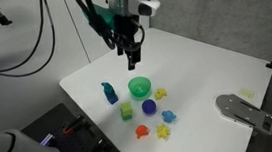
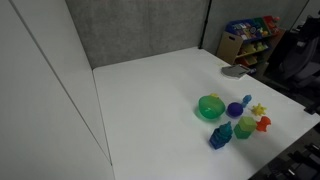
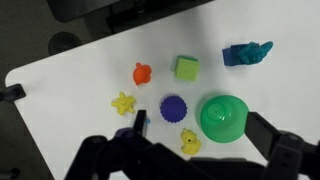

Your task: Put the blue object inside the bowl

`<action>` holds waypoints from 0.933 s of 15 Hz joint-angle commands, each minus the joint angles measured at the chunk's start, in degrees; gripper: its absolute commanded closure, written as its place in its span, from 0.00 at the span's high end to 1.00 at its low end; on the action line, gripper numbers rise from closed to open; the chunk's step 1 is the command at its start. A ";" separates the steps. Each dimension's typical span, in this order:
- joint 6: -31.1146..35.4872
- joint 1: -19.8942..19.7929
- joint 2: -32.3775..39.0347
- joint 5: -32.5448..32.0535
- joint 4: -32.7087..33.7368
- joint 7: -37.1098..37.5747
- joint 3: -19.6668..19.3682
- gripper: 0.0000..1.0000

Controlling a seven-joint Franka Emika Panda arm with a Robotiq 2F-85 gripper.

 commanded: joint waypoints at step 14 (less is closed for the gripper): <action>31.65 -4.16 25.38 -0.19 1.04 12.76 -4.23 1.00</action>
